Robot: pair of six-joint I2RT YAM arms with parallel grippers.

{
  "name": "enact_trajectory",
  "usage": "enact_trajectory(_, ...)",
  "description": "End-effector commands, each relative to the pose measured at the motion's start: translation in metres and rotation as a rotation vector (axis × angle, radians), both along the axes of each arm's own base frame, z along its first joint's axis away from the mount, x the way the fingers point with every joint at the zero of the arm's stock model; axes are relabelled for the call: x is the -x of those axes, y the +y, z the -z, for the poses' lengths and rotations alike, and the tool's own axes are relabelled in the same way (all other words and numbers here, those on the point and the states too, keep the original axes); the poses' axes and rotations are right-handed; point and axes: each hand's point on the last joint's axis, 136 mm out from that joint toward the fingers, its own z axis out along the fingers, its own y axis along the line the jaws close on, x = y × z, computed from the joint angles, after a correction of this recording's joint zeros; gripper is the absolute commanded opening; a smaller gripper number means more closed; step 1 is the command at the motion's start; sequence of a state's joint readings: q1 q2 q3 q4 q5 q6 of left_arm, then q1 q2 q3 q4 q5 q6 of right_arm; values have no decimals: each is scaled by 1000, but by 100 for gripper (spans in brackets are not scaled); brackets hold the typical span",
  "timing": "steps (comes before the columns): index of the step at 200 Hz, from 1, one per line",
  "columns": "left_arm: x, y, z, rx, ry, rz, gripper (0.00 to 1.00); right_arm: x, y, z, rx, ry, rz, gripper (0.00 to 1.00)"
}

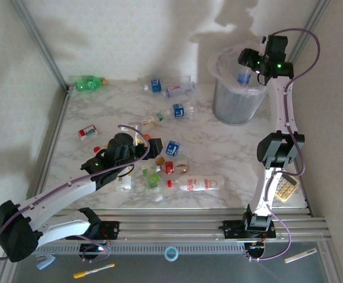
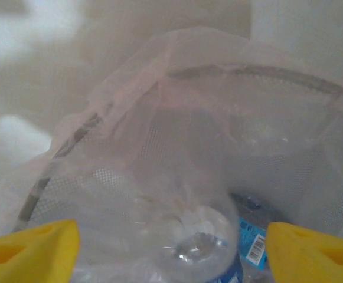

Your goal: Throw the plastic bottles in the bin

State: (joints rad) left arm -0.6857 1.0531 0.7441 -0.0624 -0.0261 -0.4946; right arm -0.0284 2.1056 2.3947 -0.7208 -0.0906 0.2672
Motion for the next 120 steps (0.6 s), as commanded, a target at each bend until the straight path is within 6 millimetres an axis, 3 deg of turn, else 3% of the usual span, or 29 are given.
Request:
enact_trajectory(1,2,-2,-8,40,-13,1,100,39,7,-66,-7,-127,-50,91)
enact_trajectory(18,1,-5,-6,39,-6,9,100,65,12,-84,-9,-167,-70,99)
enact_trajectory(36,0,-7,-3,30,8,14,100,94,21,-96,-32,-174,-118,99)
enact_trajectory(63,-2,-11,2,11,28,21,100,143,53,-101,-129,-143,-269,99)
enact_trajectory(96,-1,-15,6,9,40,41,100,201,92,-67,-206,-45,-431,99)
enact_trajectory(120,1,-16,10,-2,49,49,100,240,120,-17,-218,97,-516,99)
